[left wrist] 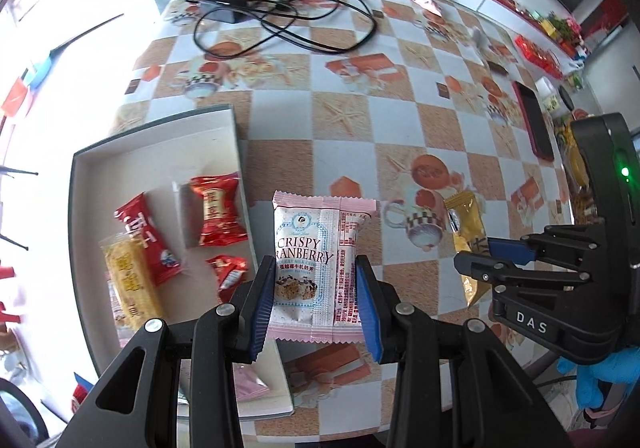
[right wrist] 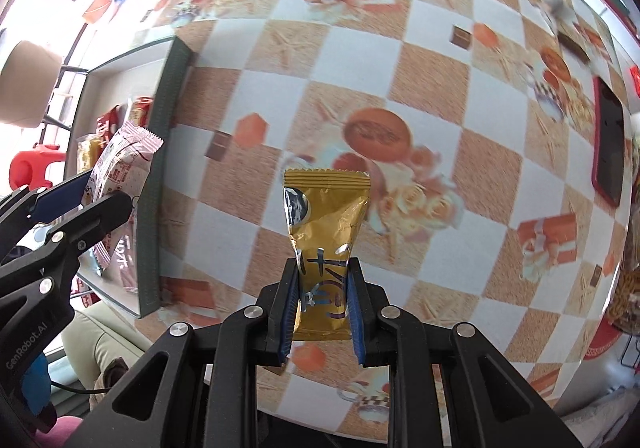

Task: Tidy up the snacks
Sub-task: 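Carry the cranberry packet and gold bar over the white tray with both tools, then lower both held packets toward the snacks inside the tray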

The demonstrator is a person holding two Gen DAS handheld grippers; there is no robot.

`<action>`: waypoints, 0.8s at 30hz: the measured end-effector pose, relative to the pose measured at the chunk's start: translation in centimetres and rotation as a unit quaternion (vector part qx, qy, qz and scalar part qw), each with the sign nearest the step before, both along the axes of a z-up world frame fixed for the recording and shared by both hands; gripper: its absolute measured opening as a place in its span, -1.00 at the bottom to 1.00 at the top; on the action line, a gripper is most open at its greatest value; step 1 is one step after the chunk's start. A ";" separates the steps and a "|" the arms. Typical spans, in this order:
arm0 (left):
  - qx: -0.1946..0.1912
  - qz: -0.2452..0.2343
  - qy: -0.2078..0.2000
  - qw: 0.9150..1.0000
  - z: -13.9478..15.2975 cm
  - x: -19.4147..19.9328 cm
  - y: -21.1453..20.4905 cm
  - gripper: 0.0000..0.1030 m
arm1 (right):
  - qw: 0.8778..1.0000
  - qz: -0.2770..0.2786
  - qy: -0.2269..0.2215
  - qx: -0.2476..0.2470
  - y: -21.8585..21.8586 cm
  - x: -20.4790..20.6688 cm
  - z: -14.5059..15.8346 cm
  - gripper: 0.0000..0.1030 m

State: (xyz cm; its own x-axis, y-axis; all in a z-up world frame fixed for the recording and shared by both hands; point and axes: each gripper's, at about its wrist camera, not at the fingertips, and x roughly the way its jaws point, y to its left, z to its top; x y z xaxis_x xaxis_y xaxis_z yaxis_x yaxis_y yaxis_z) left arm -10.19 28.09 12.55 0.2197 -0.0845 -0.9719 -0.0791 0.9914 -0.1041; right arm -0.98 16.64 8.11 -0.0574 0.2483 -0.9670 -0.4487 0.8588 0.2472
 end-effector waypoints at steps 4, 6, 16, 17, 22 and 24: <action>0.000 0.019 -0.003 1.000 0.3 -0.5 1.7 -0.19 | 1.000 0.012 -0.004 0.004 0.7 -0.7 0.2 -0.54; 0.000 0.030 -0.006 1.000 0.4 -0.8 2.5 -0.19 | 1.000 0.018 -0.007 0.007 0.8 -1.7 0.0 -0.54; -0.002 0.070 -0.014 0.997 0.9 -2.0 5.8 -0.19 | 0.999 0.047 -0.020 0.020 2.1 -2.7 0.8 -0.54; -0.002 0.073 -0.013 0.997 0.9 -2.1 6.0 -0.19 | 0.998 0.050 -0.022 0.021 2.4 -2.8 1.0 -0.54; -0.002 0.081 -0.014 0.997 0.9 -2.5 6.9 -0.19 | 0.997 0.064 -0.025 0.025 3.9 -3.1 1.4 -0.54; -0.003 0.084 -0.015 0.996 1.0 -2.7 7.3 -0.19 | 0.997 0.068 -0.025 0.025 4.4 -3.3 1.5 -0.54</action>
State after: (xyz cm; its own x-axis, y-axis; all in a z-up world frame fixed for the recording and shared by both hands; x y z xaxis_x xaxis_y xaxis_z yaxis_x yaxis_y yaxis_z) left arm -12.86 35.38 13.51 0.2598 -0.0501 -0.9644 -0.2401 0.9639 -0.1148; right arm -4.24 20.99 9.60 -0.0463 0.2897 -0.9560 -0.5738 0.7757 0.2628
